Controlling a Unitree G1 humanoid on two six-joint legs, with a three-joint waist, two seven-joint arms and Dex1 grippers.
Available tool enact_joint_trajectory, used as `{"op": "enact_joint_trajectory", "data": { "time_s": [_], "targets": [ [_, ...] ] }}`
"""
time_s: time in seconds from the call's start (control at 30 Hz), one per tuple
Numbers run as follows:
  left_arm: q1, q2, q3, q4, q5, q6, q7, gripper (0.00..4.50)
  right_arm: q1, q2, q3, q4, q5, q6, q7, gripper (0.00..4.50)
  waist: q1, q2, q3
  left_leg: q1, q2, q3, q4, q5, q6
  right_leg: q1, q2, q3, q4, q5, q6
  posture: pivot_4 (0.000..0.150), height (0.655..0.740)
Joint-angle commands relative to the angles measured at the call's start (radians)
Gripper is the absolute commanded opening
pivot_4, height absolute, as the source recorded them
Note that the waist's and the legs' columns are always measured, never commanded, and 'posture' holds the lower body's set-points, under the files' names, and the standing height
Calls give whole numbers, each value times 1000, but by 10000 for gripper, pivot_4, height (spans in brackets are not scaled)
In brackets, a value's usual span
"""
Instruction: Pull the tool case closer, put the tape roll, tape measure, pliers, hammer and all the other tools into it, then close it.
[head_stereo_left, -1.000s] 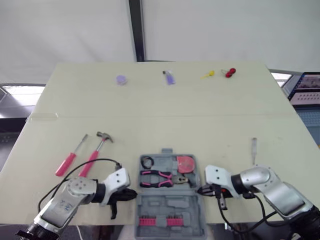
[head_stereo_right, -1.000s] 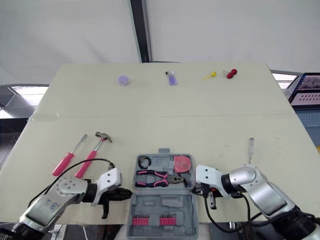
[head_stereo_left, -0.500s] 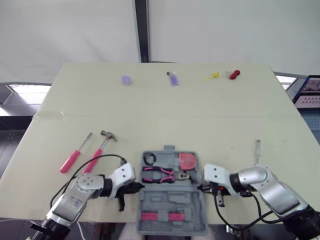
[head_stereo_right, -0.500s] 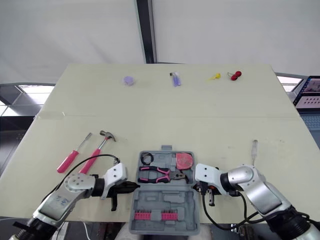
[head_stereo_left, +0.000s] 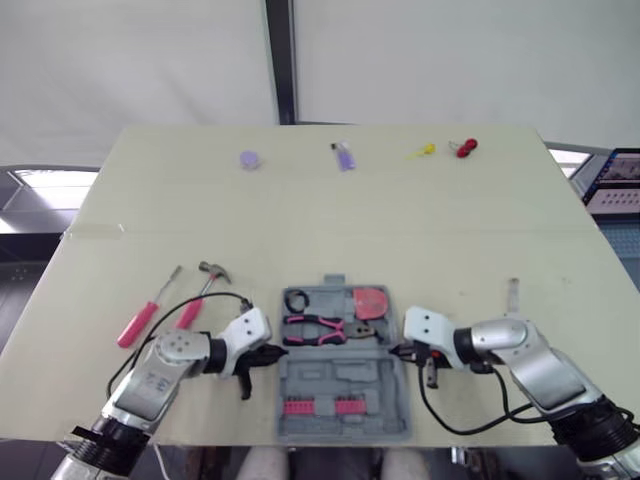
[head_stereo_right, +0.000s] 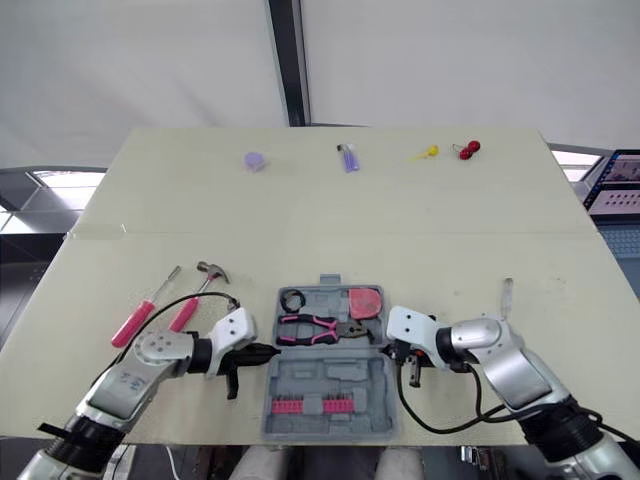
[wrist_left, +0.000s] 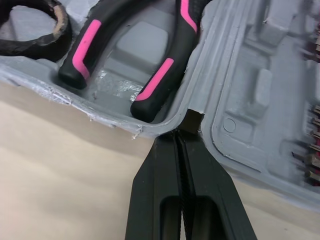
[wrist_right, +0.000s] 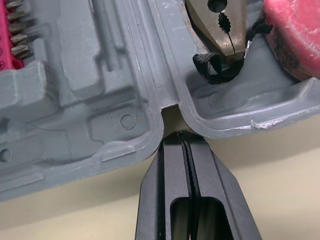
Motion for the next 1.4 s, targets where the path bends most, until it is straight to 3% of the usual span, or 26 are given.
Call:
{"op": "enact_joint_trajectory", "data": {
  "time_s": [0.03,1.4],
  "targets": [
    [-40,-12,30,6,3,-28,29,1374,-21,23,-12,-23,23,-27,-2,0,-1,0,0,0,0,0,0,0,0,0,0,0,0,0,0,1500,7400],
    [-34,-40,17,-37,3,10,28,1374,-42,44,-6,46,-29,-95,-18,0,-3,-1,1,-1,0,1,-1,-1,0,-1,0,0,-1,0,0,1500,7400]
  ]
}}
